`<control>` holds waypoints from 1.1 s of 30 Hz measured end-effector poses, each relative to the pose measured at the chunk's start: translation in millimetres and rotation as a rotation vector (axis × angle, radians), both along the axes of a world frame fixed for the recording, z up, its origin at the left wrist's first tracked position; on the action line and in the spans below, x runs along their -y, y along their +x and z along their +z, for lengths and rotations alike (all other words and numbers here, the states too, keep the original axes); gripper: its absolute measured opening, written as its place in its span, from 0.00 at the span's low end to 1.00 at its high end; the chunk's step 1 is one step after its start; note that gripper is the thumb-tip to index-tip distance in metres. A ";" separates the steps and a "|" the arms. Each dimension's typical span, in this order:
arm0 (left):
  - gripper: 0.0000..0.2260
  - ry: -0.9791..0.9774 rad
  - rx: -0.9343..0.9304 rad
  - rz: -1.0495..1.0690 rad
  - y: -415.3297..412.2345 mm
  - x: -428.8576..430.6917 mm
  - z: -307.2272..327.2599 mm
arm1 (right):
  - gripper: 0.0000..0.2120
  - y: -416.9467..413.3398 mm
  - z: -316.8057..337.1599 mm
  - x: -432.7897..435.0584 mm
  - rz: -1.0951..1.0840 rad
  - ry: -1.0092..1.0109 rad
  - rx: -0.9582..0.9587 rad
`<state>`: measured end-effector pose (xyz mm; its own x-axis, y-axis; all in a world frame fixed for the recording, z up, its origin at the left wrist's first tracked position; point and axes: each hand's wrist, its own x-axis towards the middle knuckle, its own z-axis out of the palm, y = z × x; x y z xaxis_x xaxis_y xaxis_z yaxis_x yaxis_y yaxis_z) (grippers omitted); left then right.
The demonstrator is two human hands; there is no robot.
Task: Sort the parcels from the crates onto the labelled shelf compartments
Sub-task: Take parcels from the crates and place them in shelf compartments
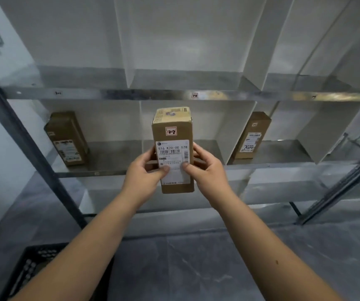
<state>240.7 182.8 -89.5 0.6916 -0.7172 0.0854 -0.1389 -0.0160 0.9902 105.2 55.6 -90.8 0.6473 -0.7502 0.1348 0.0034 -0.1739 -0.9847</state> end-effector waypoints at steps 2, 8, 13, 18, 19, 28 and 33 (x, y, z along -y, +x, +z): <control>0.27 0.041 -0.019 0.037 -4.9 4.3 -11.8 | 0.30 -0.1 -14.4 7.6 0.016 0.034 -0.024; 0.24 0.099 -0.033 0.100 19.8 29.5 -41.0 | 0.34 26.6 -52.2 25.6 -0.036 0.087 -0.100; 0.25 0.141 -0.030 0.103 60.3 56.3 -86.1 | 0.37 59.6 -85.0 42.4 -0.074 0.070 -0.172; 0.24 0.110 -0.062 0.152 87.5 82.9 -129.3 | 0.31 100.7 -123.7 63.6 -0.193 0.185 -0.143; 0.24 0.096 -0.079 0.172 91.8 88.3 -135.8 | 0.29 108.7 -129.4 67.3 -0.202 0.176 -0.144; 0.23 0.014 -0.086 0.230 119.3 123.2 -187.8 | 0.25 166.8 -176.4 100.8 -0.140 -0.020 -0.114; 0.27 -0.010 -0.060 0.246 136.6 139.9 -218.3 | 0.23 181.6 -213.0 116.3 -0.130 -0.076 -0.079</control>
